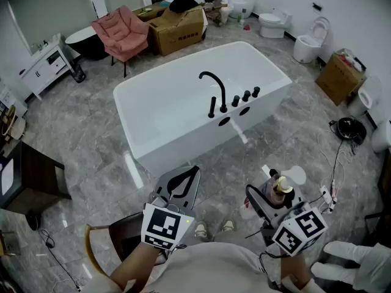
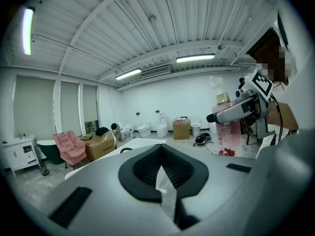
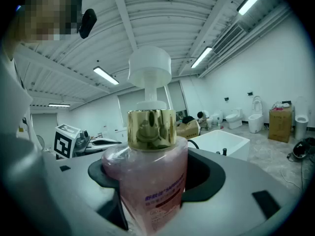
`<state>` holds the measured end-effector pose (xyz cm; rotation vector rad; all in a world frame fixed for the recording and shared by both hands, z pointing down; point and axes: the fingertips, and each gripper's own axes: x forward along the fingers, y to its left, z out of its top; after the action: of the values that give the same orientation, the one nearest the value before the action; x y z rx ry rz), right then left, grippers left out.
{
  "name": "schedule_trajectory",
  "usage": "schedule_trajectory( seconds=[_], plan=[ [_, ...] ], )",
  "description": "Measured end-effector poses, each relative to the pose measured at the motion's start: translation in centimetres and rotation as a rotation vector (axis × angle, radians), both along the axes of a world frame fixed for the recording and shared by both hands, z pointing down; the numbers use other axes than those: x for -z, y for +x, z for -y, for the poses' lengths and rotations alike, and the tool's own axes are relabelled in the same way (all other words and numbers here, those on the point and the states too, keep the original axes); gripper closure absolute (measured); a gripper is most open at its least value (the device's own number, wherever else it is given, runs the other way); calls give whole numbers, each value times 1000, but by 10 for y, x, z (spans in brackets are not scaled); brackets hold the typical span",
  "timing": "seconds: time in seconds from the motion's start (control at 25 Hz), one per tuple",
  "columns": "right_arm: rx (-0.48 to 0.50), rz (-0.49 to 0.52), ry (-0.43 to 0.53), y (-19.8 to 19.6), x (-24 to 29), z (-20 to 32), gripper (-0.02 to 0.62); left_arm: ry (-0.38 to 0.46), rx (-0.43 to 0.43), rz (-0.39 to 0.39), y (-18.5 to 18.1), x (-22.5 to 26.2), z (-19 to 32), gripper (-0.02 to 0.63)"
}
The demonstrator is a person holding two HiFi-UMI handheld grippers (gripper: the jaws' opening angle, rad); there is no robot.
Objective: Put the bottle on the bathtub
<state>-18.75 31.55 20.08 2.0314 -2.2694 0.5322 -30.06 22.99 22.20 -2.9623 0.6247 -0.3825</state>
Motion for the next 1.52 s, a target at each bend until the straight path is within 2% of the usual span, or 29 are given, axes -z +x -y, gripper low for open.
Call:
schedule_trajectory(
  seconds=[0.4,0.72,0.88,1.04,1.28,1.52],
  plan=[
    [-14,18,12,9,2,4,252,0,-37,-9,12,-1,8,588],
    [-71,14,13,21,3,5,252,2,-62,-35,18,2,18,588],
    [-157,16,27,48,0,0,253,4,-66,-45,29,2,23,588],
    [-177,-5,47,76,-4,7,253,-1,-52,-25,47,-12,38,588],
    [-153,-21,61,133,-16,37,253,15,-36,-28,99,-22,66,588],
    [-68,-22,72,198,-25,83,253,-30,-19,-8,164,-39,99,588]
  ],
)
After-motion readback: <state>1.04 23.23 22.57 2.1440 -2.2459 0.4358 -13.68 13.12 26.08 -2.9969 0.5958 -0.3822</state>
